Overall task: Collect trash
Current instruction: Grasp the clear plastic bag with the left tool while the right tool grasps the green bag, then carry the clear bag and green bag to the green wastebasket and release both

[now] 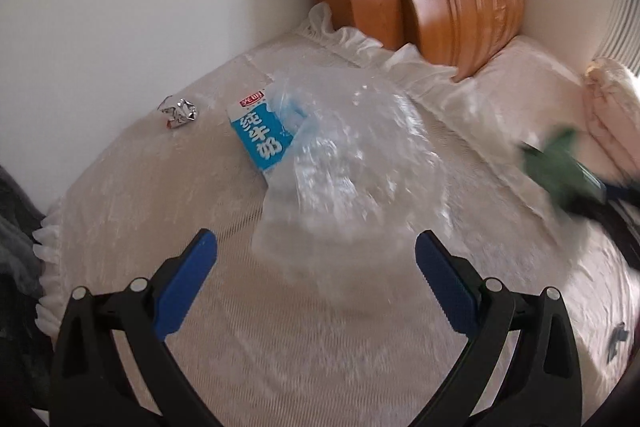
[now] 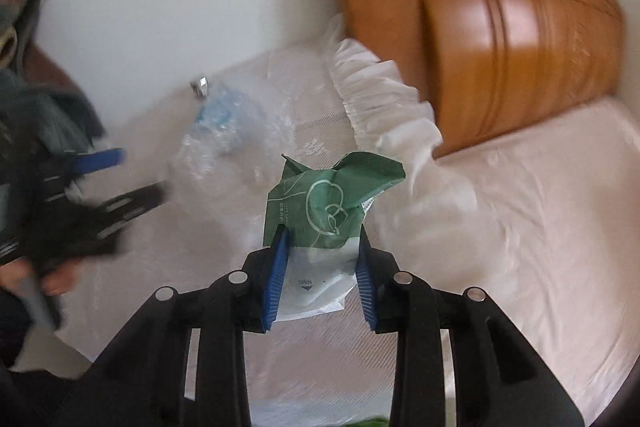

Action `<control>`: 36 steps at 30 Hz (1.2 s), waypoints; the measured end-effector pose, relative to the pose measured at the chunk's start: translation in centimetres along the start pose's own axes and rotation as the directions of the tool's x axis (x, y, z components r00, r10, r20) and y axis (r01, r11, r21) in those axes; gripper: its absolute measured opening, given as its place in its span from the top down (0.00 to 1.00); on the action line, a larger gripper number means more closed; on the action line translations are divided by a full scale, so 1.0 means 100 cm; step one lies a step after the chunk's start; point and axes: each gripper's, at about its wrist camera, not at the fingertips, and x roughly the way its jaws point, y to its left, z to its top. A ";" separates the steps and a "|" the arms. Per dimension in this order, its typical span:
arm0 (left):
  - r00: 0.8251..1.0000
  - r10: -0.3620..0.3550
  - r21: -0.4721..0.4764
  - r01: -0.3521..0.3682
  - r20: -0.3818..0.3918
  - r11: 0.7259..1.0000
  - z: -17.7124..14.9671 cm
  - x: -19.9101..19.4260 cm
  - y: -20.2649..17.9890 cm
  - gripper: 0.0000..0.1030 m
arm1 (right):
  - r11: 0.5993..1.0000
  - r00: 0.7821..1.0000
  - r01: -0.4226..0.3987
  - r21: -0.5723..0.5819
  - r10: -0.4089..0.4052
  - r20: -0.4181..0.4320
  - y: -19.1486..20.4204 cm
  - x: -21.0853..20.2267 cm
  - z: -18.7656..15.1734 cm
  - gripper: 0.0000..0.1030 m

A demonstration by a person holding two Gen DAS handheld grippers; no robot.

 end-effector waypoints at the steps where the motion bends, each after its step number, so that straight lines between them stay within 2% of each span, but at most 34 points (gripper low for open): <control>1: 1.000 -0.004 -0.003 0.004 -0.013 1.000 0.003 0.008 0.000 0.08 | 0.999 1.000 0.002 0.045 -0.002 0.018 0.003 -0.009 -0.011 0.68; 5: 0.996 -0.062 -0.028 0.060 -0.071 0.998 0.005 0.035 0.003 0.08 | 0.978 0.998 0.010 0.209 -0.023 0.063 0.013 -0.030 -0.050 0.68; 7: 0.993 -0.094 -0.028 0.092 -0.074 0.995 0.003 0.043 0.004 0.16 | 0.964 0.997 0.012 0.267 -0.032 0.073 0.019 -0.037 -0.064 0.68; 12: 0.976 -0.167 -0.007 0.167 -0.138 0.986 -0.007 0.059 0.002 0.74 | 0.939 0.996 0.027 0.342 -0.055 0.071 0.036 -0.044 -0.088 0.68; 13: 0.973 -0.178 -0.017 0.177 -0.148 0.984 -0.009 0.062 0.004 0.82 | 0.937 0.996 0.032 0.348 -0.061 0.071 0.039 -0.045 -0.089 0.68; 15: 0.970 -0.190 -0.033 0.188 -0.150 0.982 -0.011 0.063 0.008 0.89 | 0.935 0.995 0.037 0.354 -0.067 0.073 0.043 -0.042 -0.089 0.68; 19: 0.971 -0.206 -0.048 0.201 -0.123 0.978 -0.012 0.050 0.016 0.94 | 0.934 0.995 0.044 0.354 -0.074 0.072 0.053 -0.043 -0.092 0.68; 25: 0.972 -0.231 -0.021 0.230 -0.048 0.973 -0.023 0.005 0.029 0.94 | 0.942 0.995 0.055 0.331 -0.080 0.063 0.063 -0.040 -0.090 0.68; 31: 0.965 -0.264 0.003 0.264 -0.007 0.965 -0.055 -0.041 0.047 0.94 | 0.946 0.995 0.049 0.322 -0.075 0.069 0.068 -0.055 -0.098 0.68; 36: 0.958 -0.288 0.029 0.288 -0.006 0.957 -0.095 -0.073 0.057 0.94 | 0.946 0.996 0.062 0.318 -0.077 0.035 0.067 -0.067 -0.115 0.68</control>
